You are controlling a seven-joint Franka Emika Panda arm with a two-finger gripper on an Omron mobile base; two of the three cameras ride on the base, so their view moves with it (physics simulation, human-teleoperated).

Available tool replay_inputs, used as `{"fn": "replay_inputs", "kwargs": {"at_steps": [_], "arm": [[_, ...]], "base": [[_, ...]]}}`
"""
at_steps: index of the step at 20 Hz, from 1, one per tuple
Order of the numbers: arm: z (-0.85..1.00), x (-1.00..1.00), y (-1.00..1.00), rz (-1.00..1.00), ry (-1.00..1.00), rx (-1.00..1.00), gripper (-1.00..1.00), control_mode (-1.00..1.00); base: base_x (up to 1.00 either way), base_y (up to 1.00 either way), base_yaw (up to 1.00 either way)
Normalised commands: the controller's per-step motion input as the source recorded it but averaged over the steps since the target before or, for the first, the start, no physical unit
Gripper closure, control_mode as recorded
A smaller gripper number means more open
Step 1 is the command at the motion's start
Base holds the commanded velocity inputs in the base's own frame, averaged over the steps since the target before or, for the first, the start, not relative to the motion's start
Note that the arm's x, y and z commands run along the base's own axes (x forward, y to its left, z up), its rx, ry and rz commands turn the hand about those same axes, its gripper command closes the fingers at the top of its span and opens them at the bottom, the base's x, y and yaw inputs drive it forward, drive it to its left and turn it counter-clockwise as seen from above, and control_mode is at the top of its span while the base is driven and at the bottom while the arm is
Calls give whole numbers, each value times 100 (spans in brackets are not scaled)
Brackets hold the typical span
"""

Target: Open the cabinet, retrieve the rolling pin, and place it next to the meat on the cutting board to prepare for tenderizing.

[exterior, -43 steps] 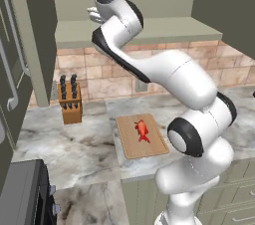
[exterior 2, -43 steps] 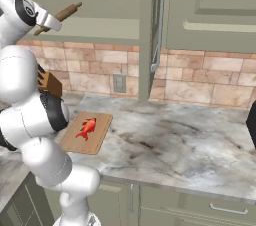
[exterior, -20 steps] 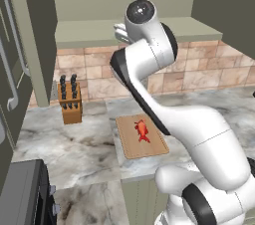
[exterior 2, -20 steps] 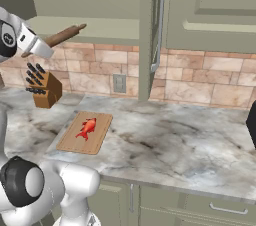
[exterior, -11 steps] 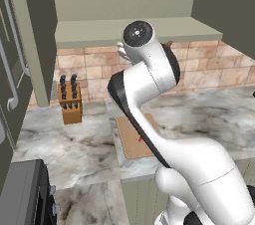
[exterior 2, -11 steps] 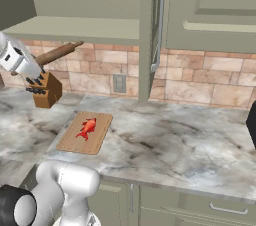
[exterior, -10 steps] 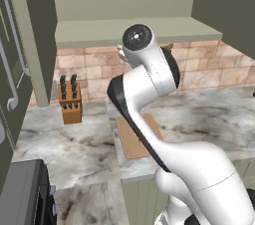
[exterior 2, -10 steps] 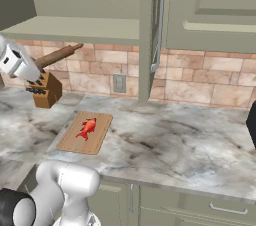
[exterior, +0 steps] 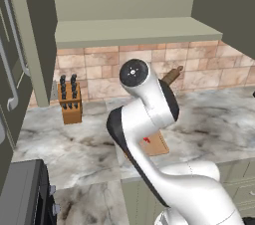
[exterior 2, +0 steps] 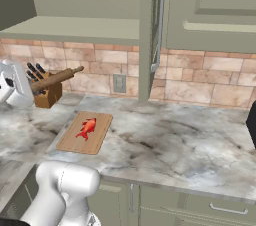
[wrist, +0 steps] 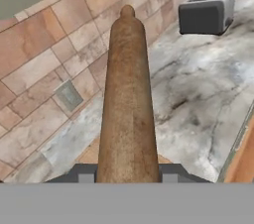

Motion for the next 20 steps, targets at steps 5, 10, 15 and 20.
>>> {"fn": "replay_inputs", "kwargs": {"at_steps": [5,10,15,20], "arm": [[-47,0,-23,-10,0,17,100,-100],[-47,4,-18,-3,0,20,100,-100],[-47,16,-7,-2,1,16,100,-100],[-42,27,-5,0,3,11,100,-100]], "base": [[0,0,0],[0,0,0],[0,0,0],[0,0,0]]}}
